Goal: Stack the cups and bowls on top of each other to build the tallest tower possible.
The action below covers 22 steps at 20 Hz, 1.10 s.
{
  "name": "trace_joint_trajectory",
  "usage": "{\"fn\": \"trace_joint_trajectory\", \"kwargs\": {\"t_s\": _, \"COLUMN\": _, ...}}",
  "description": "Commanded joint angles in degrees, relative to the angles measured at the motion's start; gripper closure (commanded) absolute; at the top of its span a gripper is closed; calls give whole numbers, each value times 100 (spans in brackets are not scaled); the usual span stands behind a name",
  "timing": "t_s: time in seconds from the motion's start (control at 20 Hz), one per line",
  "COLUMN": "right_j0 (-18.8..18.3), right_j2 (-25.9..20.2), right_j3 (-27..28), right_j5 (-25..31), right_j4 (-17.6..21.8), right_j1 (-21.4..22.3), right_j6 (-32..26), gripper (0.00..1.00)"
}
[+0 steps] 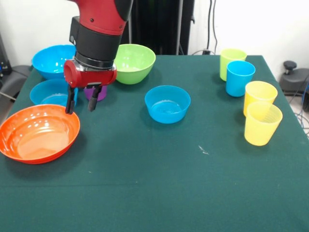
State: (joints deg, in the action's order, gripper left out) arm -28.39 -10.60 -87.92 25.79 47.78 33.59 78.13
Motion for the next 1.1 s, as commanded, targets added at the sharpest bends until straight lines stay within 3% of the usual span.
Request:
{"fn": "trace_joint_trajectory", "kwargs": {"t_s": 0.05, "right_j0": 200, "right_j2": -120, "right_j3": 394, "right_j5": -354, "right_j4": 605, "right_j1": -487, "right_j6": -74, "gripper": 0}}
{"fn": "trace_joint_trajectory", "kwargs": {"t_s": 1.1, "right_j0": 342, "right_j2": -35, "right_j3": 778, "right_j5": -87, "right_j4": 666, "right_j1": -790, "right_j6": -66, "gripper": 0}}
